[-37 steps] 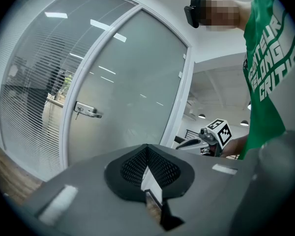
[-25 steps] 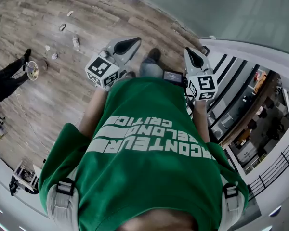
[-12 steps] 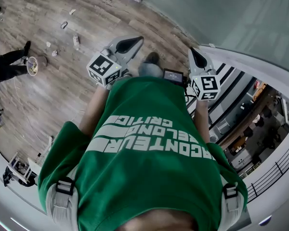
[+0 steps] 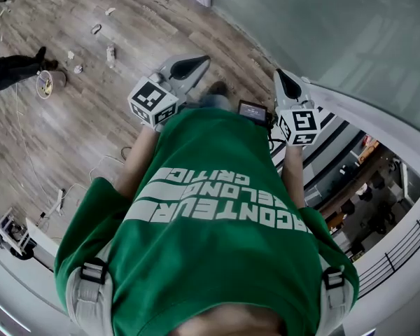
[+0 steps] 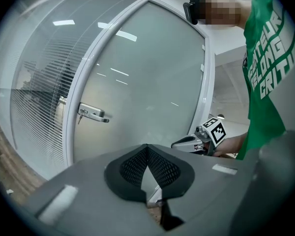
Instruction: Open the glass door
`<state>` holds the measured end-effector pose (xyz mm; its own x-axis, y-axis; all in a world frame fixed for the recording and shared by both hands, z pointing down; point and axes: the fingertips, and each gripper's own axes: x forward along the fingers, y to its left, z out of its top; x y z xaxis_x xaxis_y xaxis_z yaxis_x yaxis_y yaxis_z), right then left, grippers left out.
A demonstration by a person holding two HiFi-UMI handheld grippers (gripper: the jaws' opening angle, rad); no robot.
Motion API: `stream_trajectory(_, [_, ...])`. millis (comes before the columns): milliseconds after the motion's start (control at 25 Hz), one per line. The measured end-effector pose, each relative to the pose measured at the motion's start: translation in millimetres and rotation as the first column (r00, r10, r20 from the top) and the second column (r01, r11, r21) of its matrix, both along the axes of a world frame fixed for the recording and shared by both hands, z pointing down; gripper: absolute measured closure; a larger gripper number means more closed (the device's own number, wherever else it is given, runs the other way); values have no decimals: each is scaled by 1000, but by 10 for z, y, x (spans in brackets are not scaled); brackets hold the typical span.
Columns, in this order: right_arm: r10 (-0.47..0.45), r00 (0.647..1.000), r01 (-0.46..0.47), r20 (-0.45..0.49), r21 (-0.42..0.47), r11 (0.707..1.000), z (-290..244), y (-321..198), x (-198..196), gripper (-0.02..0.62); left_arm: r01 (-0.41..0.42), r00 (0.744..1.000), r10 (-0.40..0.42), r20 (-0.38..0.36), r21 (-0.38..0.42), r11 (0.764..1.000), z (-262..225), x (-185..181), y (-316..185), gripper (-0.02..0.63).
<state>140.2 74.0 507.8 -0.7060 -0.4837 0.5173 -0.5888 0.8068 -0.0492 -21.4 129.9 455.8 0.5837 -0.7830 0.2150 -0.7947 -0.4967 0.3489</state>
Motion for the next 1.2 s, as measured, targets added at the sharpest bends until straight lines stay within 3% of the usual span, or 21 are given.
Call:
stream_trajectory(440, [-21, 1000, 20, 13, 39, 999, -78, -96, -49, 601, 10, 1000, -10, -2, 56, 998, -97, 23, -180, 591])
stream_trajectory(880, [2, 1000, -2, 14, 46, 999, -128, -137, -62, 603, -8, 1000, 9, -23, 45, 999, -93, 43, -205, 591])
stream_trajectory(1200, [92, 996, -92, -8, 16, 996, -16, -203, -36, 603, -88, 995, 89, -49, 27, 996, 4, 32, -470, 591])
